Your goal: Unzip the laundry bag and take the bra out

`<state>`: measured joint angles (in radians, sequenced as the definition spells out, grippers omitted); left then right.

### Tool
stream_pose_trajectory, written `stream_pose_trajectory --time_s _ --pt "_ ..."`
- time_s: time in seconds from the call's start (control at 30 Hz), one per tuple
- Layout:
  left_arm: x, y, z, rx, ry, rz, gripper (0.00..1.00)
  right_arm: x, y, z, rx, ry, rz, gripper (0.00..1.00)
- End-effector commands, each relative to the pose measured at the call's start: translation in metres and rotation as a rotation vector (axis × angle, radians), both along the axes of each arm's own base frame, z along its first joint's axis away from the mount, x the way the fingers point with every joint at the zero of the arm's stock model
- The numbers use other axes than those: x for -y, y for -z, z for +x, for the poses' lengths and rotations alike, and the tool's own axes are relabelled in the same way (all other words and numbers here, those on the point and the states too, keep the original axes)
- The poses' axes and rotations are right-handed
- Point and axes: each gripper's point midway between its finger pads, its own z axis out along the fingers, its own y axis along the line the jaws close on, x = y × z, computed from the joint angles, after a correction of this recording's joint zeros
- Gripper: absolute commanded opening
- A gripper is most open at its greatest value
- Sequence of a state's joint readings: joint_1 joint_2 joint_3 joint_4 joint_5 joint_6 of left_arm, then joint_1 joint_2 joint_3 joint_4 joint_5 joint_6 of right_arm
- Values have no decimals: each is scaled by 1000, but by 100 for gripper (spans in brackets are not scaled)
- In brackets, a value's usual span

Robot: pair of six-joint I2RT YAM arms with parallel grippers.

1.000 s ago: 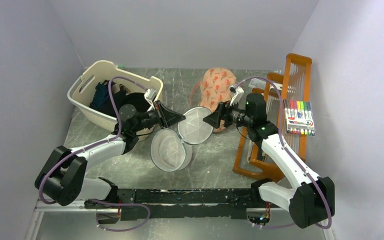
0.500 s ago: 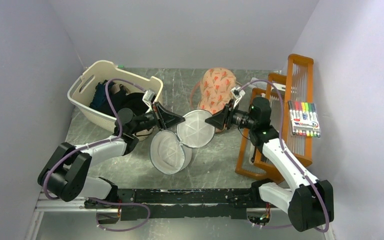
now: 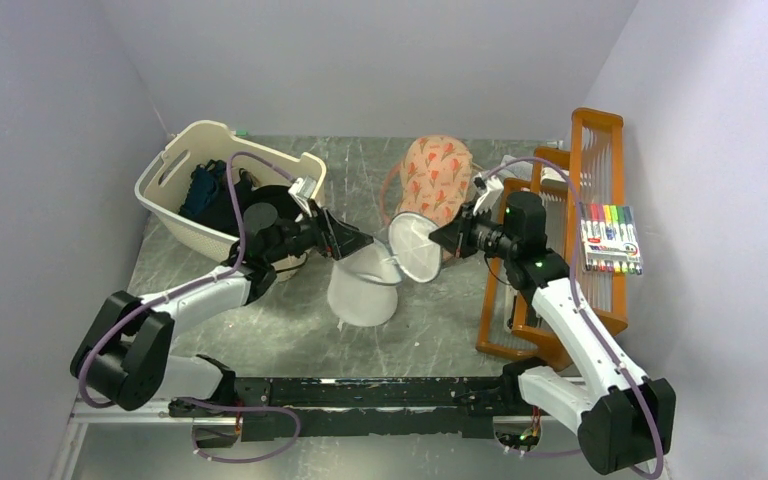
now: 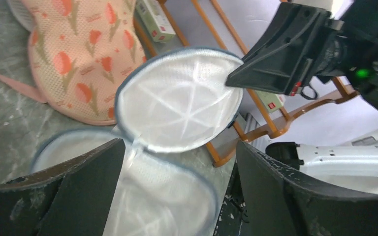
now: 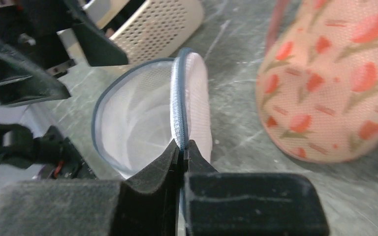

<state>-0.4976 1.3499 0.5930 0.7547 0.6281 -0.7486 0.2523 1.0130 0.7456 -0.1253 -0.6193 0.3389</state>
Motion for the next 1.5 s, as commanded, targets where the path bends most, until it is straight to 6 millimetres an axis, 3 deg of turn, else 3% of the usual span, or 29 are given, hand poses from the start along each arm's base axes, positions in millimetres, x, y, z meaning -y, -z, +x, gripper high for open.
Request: stream_pose_trajectory --time_s 0.0,0.27,0.37,0.53,0.67,0.83,1.0,1.23,1.47 --pt "-14 -4 15 43 -101 116 96 36 11 8 -61 203 -178 0" --pt "-34 -26 15 109 -194 187 98 54 5 5 -125 312 -354 0" --pt "-40 -34 13 127 -224 185 98 47 -4 3 -102 329 -421 0" --pt "-56 -48 10 142 -305 186 98 25 -5 -6 -94 335 -536 0" --pt "-82 -58 10 145 -438 210 99 13 -2 -11 -96 340 -617 0" --pt "-113 -74 3 183 -580 210 100 -13 2 -25 -76 335 -734 0" --pt "-133 -78 -5 189 -655 221 100 -42 4 -37 -54 311 -797 0" --pt "-145 -75 -15 179 -689 223 100 -82 15 -43 -60 269 -784 3" --pt "-154 -79 -24 186 -707 218 100 -125 28 -49 -100 184 -623 6"
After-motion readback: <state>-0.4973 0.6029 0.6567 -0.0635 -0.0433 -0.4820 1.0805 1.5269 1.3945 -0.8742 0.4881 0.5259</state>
